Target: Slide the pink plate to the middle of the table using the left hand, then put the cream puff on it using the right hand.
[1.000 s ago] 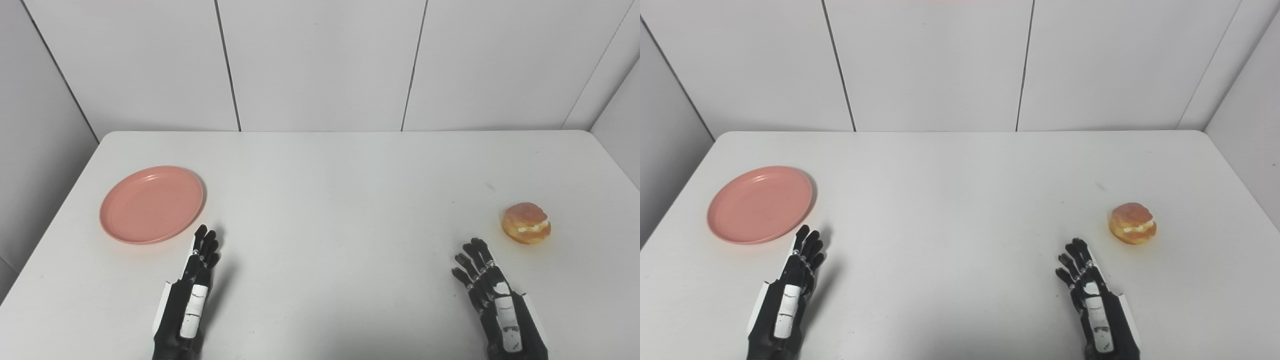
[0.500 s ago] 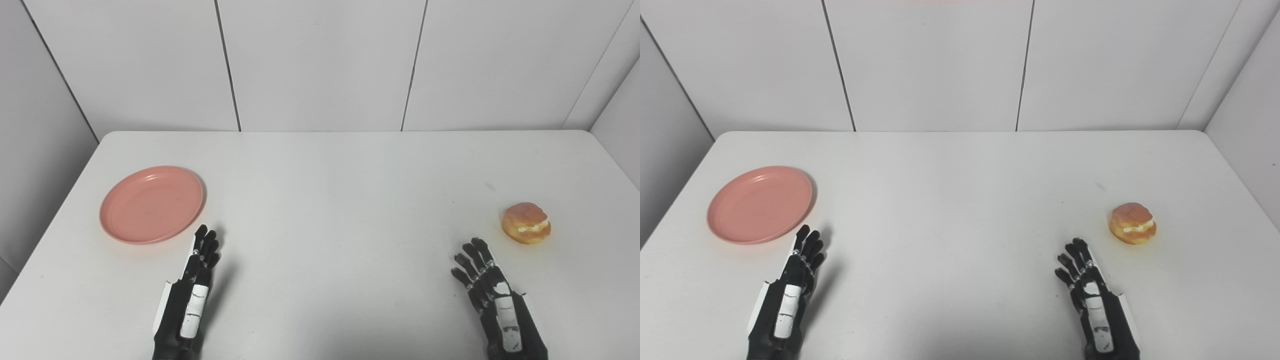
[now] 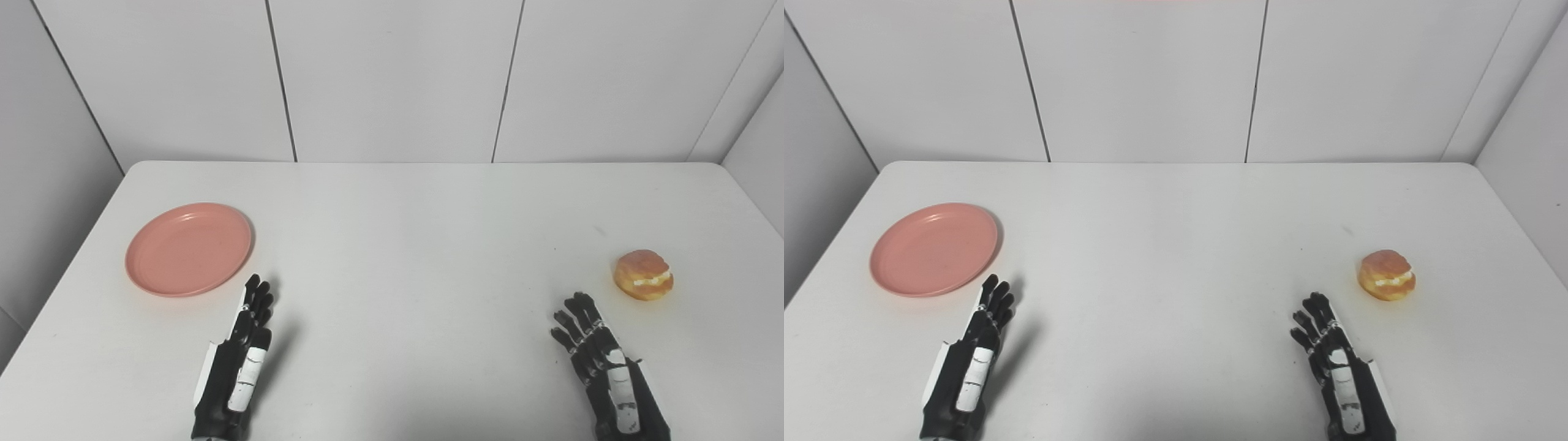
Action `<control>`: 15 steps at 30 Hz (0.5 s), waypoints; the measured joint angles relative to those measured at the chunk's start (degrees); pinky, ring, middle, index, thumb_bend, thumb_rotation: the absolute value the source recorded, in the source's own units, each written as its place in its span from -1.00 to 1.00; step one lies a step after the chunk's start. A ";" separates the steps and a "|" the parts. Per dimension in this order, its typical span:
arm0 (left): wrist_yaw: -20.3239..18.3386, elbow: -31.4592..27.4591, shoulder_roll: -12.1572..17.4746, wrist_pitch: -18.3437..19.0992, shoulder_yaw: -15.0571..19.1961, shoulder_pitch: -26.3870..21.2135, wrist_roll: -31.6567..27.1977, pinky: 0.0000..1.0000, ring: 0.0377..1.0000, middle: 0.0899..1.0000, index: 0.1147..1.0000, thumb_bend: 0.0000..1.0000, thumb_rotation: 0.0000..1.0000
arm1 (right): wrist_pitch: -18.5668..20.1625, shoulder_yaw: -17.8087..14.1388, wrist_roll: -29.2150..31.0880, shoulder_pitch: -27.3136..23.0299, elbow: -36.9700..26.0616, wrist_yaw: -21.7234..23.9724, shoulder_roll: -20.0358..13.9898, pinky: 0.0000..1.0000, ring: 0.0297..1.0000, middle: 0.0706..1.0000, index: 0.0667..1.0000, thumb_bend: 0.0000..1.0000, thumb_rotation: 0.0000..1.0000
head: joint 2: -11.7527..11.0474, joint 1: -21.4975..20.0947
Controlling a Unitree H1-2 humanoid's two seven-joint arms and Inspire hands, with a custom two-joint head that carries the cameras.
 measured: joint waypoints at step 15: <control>6.10 3.62 -0.63 -6.31 -2.20 -0.56 6.15 0.84 0.89 0.94 1.00 0.60 0.90 | -4.79 -2.06 3.64 -3.53 6.73 4.19 -2.49 0.97 0.97 1.00 1.00 0.50 1.00 | -6.68 10.63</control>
